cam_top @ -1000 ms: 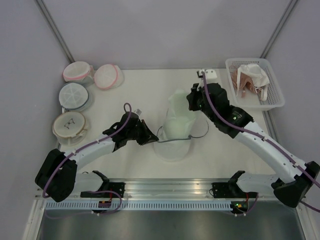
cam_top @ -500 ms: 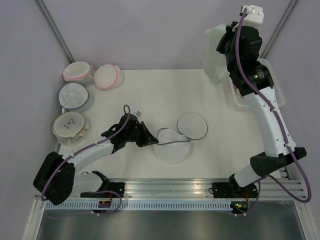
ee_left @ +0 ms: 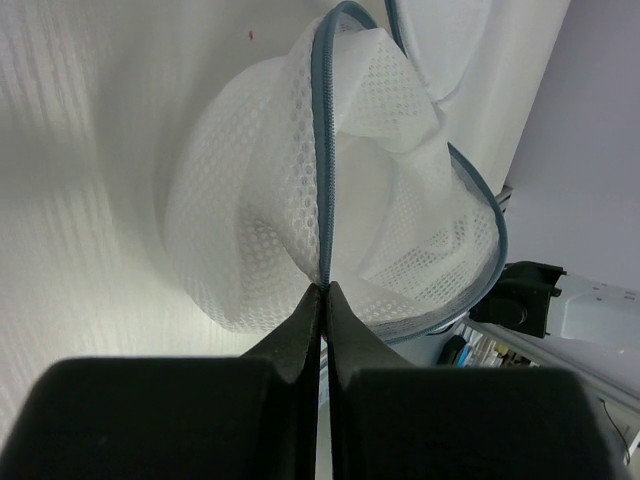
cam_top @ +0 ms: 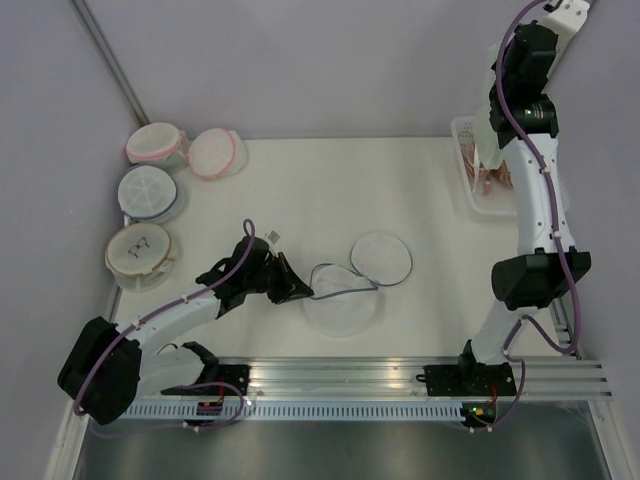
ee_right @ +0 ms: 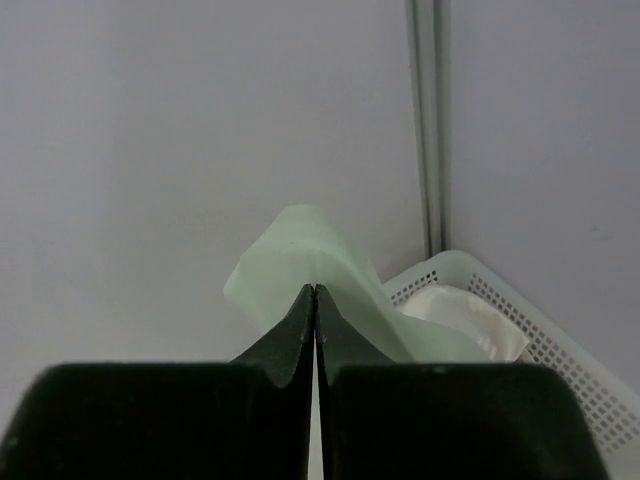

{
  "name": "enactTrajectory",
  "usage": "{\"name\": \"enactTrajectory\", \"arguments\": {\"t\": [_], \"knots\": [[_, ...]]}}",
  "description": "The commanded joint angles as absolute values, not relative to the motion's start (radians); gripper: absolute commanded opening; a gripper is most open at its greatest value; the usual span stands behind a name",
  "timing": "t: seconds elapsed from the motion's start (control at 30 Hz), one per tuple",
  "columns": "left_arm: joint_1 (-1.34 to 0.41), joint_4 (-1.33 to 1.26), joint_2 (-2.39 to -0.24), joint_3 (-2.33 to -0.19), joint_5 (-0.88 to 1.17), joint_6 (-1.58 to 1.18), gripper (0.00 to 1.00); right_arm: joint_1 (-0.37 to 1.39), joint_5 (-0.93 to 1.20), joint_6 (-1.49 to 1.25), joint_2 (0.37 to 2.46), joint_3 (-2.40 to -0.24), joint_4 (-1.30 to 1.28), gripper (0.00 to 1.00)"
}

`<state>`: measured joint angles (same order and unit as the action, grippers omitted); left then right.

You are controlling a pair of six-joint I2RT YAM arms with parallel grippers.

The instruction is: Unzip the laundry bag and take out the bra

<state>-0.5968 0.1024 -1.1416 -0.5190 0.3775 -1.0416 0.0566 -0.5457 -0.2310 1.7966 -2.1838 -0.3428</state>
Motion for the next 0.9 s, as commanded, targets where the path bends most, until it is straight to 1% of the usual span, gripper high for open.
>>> {"name": "enactTrajectory", "arguments": {"t": [0.0, 0.17, 0.33, 0.47, 0.67, 0.73, 0.77, 0.83, 0.87], "knots": [[-0.597, 0.094, -1.114, -0.492, 0.414, -1.068, 0.02, -0.035, -0.519, -0.285, 1.868, -2.186, -0.268, 0.00], [-0.595, 0.117, -1.083, -0.465, 0.408, -1.069, 0.02, -0.126, -0.499, -0.305, 1.975, -2.209, -0.224, 0.00], [-0.597, 0.138, -1.049, -0.436, 0.396, -1.080, 0.02, -0.213, -0.462, -0.340, 2.065, -2.243, -0.235, 0.00], [-0.595, 0.146, -1.042, -0.428, 0.391, -1.091, 0.02, -0.233, -0.430, -0.360, 2.127, -2.194, -0.245, 0.00], [-0.595, 0.146, -1.028, -0.436, 0.388, -1.097, 0.02, -0.236, -0.244, -0.442, 2.224, -2.148, -0.354, 0.01], [-0.595, 0.146, -1.022, -0.437, 0.387, -1.097, 0.02, -0.236, -0.167, -0.477, 2.240, -2.148, -0.409, 0.07], [-0.595, 0.152, -1.020, -0.439, 0.385, -1.097, 0.02, -0.236, -0.149, -0.489, 2.247, -2.148, -0.425, 0.25], [-0.595, 0.152, -1.019, -0.440, 0.383, -1.094, 0.02, -0.236, -0.114, -0.509, 2.247, -2.167, -0.475, 0.38], [-0.595, 0.152, -1.017, -0.442, 0.383, -1.092, 0.02, -0.236, -0.109, -0.518, 2.240, -2.174, -0.492, 0.54]]}}
